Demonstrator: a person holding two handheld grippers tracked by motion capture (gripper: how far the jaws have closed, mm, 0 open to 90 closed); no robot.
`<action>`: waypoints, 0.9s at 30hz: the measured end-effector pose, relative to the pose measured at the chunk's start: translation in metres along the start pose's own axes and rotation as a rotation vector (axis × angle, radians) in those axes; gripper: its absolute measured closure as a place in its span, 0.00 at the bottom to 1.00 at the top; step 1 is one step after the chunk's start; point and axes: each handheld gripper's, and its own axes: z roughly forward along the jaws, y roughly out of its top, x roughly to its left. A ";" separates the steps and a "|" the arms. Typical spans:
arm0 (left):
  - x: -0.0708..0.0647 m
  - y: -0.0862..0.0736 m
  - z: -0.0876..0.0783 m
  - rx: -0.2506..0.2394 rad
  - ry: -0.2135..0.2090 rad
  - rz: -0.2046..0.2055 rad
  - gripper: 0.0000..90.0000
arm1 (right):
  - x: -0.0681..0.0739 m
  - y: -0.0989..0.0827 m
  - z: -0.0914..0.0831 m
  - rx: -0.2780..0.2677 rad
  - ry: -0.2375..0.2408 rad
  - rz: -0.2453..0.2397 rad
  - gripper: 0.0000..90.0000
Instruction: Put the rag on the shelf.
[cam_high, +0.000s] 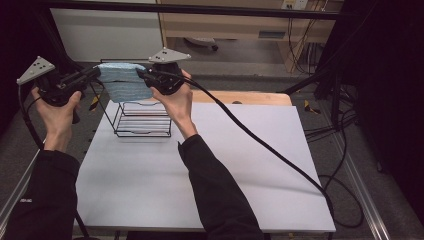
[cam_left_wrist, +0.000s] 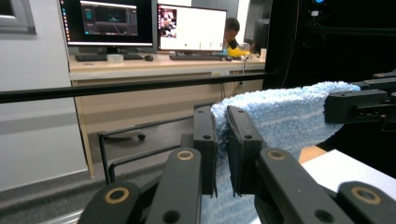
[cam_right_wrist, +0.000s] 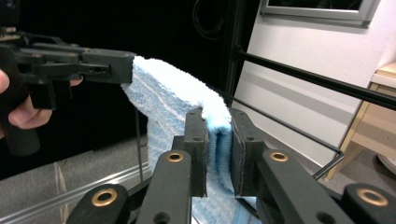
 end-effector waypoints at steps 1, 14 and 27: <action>0.000 0.000 -0.001 0.008 0.003 0.001 0.91 | 0.002 -0.001 0.000 0.012 0.008 -0.005 0.88; -0.007 -0.002 -0.010 0.130 0.002 0.004 0.90 | 0.003 -0.005 0.001 0.095 0.074 -0.047 0.88; 0.001 0.027 -0.015 0.166 0.039 -0.062 0.95 | 0.004 -0.007 -0.001 0.121 0.105 -0.097 0.88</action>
